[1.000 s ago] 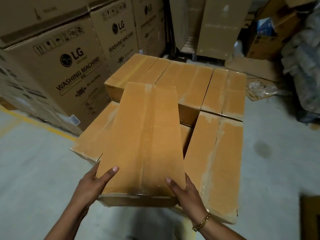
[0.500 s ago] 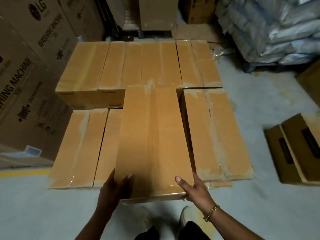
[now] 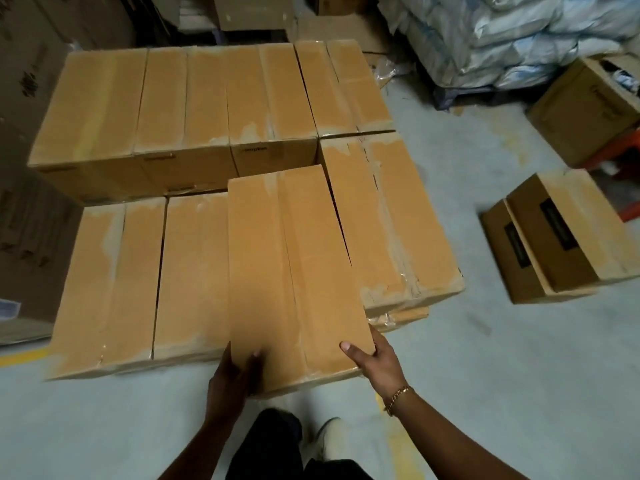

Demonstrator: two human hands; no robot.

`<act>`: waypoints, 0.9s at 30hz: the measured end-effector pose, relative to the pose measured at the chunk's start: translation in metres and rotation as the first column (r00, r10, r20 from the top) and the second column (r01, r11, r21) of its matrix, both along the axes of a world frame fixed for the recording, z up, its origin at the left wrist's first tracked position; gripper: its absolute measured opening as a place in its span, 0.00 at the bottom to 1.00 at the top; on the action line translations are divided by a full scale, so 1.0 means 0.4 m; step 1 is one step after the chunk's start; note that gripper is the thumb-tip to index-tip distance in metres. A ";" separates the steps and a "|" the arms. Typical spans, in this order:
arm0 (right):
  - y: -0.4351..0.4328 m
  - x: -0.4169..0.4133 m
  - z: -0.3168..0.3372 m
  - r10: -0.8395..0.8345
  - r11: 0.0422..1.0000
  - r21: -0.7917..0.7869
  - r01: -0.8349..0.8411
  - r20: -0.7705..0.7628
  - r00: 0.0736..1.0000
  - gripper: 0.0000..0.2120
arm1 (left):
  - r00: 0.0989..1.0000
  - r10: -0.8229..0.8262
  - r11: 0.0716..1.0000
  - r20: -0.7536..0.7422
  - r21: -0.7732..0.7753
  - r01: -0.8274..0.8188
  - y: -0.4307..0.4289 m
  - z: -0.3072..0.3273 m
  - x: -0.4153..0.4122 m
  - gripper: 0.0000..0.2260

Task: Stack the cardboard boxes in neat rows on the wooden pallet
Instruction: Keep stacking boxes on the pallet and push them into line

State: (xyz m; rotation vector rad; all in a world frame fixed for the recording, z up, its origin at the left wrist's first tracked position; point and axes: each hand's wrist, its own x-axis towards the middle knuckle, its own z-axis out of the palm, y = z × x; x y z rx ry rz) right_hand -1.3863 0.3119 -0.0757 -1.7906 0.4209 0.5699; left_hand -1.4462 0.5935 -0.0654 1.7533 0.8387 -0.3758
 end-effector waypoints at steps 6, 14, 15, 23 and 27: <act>-0.040 -0.037 -0.102 0.001 0.995 -0.103 0.000 0.004 1.000 0.29 | 0.997 -0.036 0.996 -0.070 0.076 0.041 -0.056 -0.079 -0.028 0.44; -0.077 -0.043 -0.105 0.304 0.904 -0.310 -0.295 -0.021 0.952 0.48 | 0.971 -0.232 0.962 -0.061 0.135 0.238 -0.043 -0.111 -0.041 0.55; -0.089 -0.045 -0.097 0.405 0.817 -0.432 -0.381 -0.040 0.914 0.56 | 0.955 -0.292 0.942 -0.055 0.155 0.297 -0.039 -0.116 -0.056 0.59; -0.124 -0.009 -0.107 0.689 0.281 -0.869 -0.408 -0.113 0.716 0.68 | 0.857 -0.514 0.790 -0.035 0.372 0.488 -0.016 -0.161 -0.095 0.66; -0.115 0.036 -0.109 0.709 0.260 -0.864 -0.432 -0.133 0.693 0.69 | 0.853 -0.518 0.772 -0.061 0.397 0.497 0.002 -0.177 -0.064 0.66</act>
